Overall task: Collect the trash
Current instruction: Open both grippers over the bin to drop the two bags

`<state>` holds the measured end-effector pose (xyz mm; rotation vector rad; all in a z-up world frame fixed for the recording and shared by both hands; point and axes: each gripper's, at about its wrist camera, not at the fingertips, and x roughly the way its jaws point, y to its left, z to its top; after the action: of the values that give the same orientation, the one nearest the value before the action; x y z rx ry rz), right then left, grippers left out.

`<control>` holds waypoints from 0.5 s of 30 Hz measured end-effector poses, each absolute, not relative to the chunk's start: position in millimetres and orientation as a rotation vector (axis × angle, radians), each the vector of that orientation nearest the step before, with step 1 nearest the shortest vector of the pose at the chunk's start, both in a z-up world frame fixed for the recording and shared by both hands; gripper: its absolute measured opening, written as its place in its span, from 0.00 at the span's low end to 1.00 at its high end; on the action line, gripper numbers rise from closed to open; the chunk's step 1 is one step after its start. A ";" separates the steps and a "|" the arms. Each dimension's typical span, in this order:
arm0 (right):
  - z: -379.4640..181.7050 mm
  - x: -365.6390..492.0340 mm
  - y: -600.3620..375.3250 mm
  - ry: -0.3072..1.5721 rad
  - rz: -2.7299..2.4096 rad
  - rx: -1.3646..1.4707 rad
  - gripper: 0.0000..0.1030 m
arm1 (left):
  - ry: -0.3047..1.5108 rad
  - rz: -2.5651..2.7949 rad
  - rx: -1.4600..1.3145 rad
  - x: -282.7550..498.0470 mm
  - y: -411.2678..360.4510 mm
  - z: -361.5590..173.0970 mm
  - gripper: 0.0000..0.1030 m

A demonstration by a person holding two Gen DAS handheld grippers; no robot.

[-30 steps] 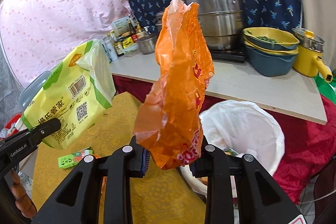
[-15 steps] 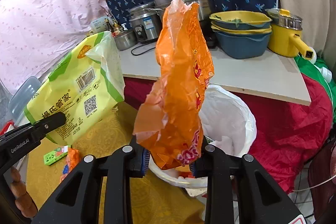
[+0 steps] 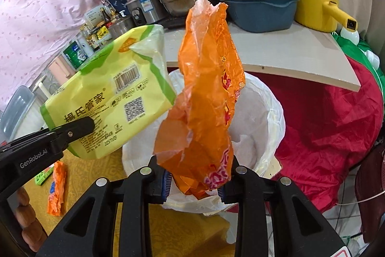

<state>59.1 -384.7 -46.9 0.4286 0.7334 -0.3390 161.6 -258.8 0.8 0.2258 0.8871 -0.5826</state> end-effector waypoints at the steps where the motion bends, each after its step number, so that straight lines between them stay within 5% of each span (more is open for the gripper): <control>1: -50.5 61.2 -386.9 0.740 -0.341 0.431 0.28 | 0.894 -0.584 0.228 163.7 -262.4 -2.8 0.14; 15: -61.4 80.2 -405.0 0.739 -0.390 0.427 0.56 | 0.901 -0.567 0.190 185.9 -274.0 -12.1 0.55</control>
<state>80.2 -405.0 -61.4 0.4266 0.7394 -0.3896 185.9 -274.0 -12.1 0.1903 0.9010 -0.5673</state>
